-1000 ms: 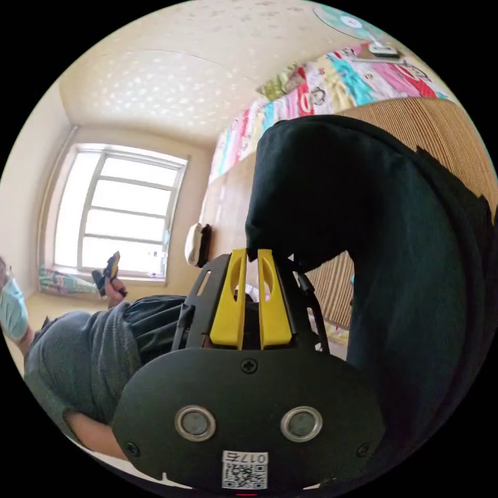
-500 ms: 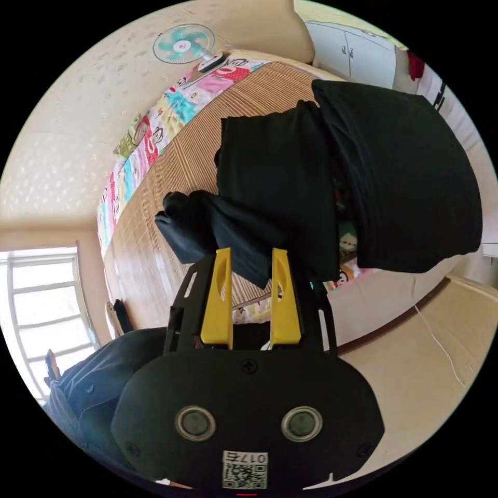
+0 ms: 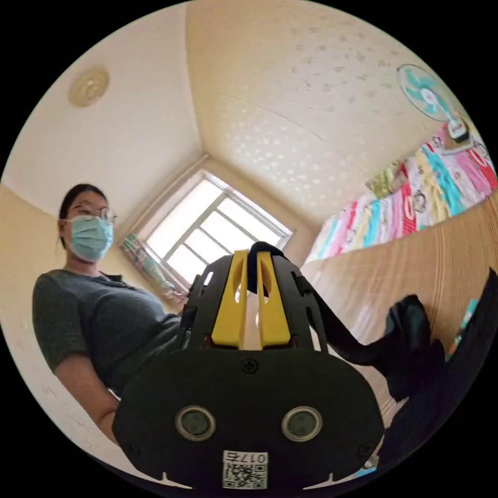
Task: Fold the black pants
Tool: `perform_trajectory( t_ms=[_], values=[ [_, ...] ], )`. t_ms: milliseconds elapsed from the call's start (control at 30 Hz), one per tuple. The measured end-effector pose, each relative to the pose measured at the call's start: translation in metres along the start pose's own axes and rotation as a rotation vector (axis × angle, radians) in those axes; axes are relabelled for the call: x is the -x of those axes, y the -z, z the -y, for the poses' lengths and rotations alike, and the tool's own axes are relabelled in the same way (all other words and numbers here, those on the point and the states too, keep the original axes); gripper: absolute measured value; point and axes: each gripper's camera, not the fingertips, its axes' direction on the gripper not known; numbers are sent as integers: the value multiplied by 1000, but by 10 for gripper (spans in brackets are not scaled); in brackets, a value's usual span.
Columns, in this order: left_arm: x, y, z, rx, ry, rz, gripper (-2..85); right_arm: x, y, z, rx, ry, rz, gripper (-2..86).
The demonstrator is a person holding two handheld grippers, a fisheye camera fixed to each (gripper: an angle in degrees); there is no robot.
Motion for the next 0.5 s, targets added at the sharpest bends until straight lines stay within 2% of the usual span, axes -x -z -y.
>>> perform_trajectory(
  t_ms=[33, 100, 167, 333, 400, 500],
  values=[
    [10, -4, 3, 23, 8, -36, 18, 23, 5, 22, -40, 95, 108, 28],
    [26, -10, 7, 49, 30, -108, 42, 57, 6, 51, -44, 213, 144, 26],
    [40, -23, 13, 89, 53, -207, 59, 99, -7, 82, -13, 400, 310, 25],
    [63, -90, 47, 298, 122, -531, 153, 135, -71, 109, 119, 495, 595, 24],
    [68, -124, 55, 415, 192, -651, 190, 137, -109, 104, 203, 474, 594, 25],
    [69, -192, 48, 633, 371, -996, 228, 121, -185, 79, 403, 348, 495, 26]
  ],
)
